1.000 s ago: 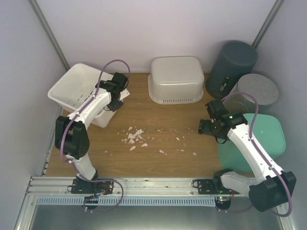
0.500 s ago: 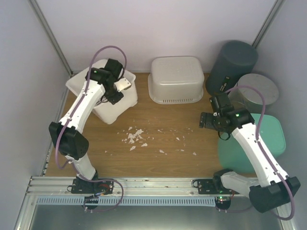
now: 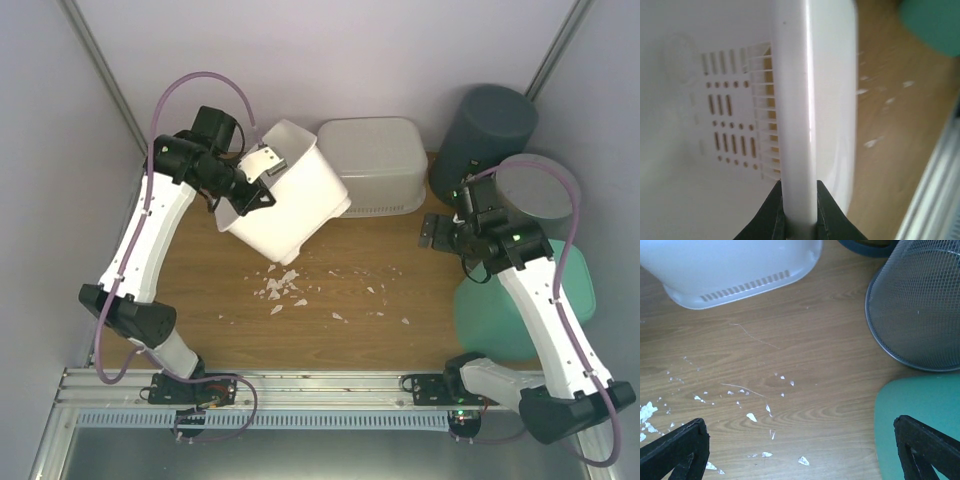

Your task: Turn the large container upside down

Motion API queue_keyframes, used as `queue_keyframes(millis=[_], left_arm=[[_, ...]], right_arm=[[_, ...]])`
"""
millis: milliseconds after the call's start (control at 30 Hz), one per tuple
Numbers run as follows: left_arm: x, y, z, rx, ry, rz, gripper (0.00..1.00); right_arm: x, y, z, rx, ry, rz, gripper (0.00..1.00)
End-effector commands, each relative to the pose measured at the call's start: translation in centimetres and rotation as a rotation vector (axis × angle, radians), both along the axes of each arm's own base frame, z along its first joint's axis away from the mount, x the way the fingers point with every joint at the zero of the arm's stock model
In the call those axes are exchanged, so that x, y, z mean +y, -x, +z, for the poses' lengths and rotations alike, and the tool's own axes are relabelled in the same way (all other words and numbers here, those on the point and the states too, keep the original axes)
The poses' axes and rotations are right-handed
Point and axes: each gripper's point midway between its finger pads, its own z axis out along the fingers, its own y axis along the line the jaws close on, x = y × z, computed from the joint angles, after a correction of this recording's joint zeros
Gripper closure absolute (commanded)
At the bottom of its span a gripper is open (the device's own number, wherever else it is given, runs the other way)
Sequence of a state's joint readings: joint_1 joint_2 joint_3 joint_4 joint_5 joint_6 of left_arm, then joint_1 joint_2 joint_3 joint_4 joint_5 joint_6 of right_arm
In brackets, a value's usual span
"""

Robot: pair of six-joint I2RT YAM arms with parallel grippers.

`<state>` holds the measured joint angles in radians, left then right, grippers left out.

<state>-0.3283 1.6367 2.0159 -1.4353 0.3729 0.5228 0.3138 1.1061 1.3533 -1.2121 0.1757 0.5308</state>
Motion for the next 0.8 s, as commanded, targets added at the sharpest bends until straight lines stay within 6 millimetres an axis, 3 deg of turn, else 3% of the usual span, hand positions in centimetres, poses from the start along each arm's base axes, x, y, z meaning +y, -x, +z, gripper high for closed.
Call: queue_keyframes(millis=[0,233,367,467,567,667,767], left_arm=[[-4.5,3.5,9.6,-0.174,0.381,-0.224,1.0],[-6.2,8.0,16.8,-0.26,0.665,-0.402,1.0],[-6.4,10.9,19.4,-0.219,0.792,-0.489,1.0],[-6.2,13.5,20.3,-0.16,0.881,-0.577,1.0],[-6.5,14.0,17.6,0.016,0.961,-0.614,1.0],[-7.0,12.9,14.0,0.25,0.993,-0.583,1.0],[-7.3,12.2,11.8,0.292,1.013,-0.532,1.0]], right_arm=[[-0.3,0.1,2.2,-0.051,-0.006,-0.005,0.0],[-3.2,0.9,7.9,-0.178,0.064,-0.114,0.0],[-3.6,1.5,10.2,-0.248,0.035,-0.135,0.0],[-3.5,1.8,10.9,-0.269,0.009,-0.139,0.0],[-3.8,2.0,11.5,-0.292,0.008,-0.153,0.0],[-4.3,2.4,12.6,-0.329,0.012,-0.172,0.0],[-4.7,2.8,13.8,-0.366,0.009,-0.187,0.0]])
